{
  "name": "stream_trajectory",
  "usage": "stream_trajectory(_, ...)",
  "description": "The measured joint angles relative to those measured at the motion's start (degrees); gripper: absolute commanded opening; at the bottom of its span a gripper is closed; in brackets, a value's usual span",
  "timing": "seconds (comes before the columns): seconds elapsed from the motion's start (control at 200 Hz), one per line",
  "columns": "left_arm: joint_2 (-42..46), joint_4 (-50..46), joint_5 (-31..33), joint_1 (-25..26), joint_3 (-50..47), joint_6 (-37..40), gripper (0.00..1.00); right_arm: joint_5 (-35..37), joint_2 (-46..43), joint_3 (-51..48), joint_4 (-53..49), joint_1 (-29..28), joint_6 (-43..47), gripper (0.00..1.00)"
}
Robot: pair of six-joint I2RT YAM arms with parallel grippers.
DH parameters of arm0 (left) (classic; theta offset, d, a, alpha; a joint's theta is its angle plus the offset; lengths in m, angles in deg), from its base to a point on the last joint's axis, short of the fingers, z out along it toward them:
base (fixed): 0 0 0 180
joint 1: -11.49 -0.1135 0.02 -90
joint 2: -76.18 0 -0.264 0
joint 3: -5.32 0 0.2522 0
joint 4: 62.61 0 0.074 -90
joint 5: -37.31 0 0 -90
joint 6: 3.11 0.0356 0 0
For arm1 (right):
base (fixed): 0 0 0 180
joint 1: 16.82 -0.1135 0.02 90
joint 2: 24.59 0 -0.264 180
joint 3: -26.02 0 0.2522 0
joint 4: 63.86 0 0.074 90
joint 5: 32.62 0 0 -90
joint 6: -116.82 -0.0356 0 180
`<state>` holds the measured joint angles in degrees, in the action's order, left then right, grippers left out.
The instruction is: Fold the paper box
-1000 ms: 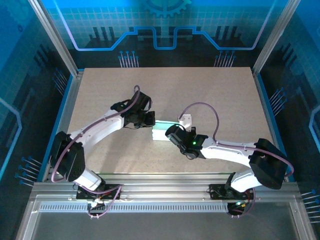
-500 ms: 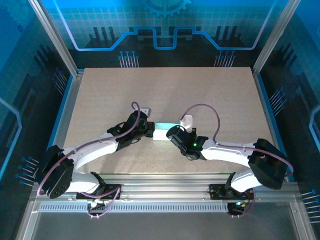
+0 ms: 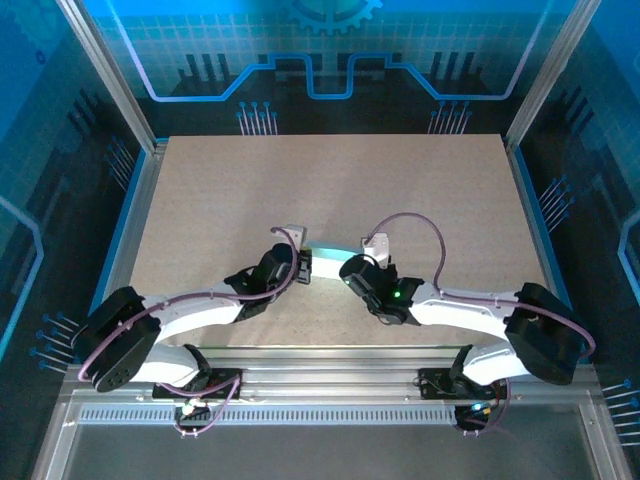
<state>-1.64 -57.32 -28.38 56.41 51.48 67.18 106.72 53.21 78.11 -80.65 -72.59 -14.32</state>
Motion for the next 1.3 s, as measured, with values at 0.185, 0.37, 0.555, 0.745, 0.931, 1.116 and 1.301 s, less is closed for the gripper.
stream_trajectory(0.185, -1.64, 2.56, 1.16, 1.05, 0.0, 0.79, 0.0, -7.67, -4.74, -1.55, -0.59, -0.09, 3.48, 0.73)
stream_trajectory(0.37, -2.12, 3.45, 1.27, 1.38, 0.0, 1.53, 0.0, -14.19, -13.97, -3.82, -0.59, 0.79, 5.86, 0.8)
stream_trajectory(0.555, -2.23, 4.13, 1.46, 1.38, -0.33, 2.38, 0.0, -25.27, -17.75, -3.78, 0.04, 11.13, 1.29, 0.83)
stream_trajectory(0.745, -2.91, 5.18, 1.86, 1.46, -0.33, 3.34, 0.0, -36.44, -14.6, -3.74, -0.5, 20.57, -8.46, 0.8)
stream_trajectory(0.931, -3.15, 5.42, 2.32, 1.75, -0.33, 3.65, 0.0, -43.54, -11.91, -4.63, 0.59, 22.77, -15.1, 0.75)
stream_trajectory(1.116, -3.23, 5.51, 2.54, 1.88, -0.33, 4.87, 0.0, -46.64, -11.06, -6.62, 4.02, 23.69, -19.23, 0.71)
stream_trajectory(1.301, -3.15, 5.27, 2.64, 1.99, -0.33, 5.2, 0.13, -47.06, -11.04, -6.91, 4.61, 23.85, -20.85, 0.7)
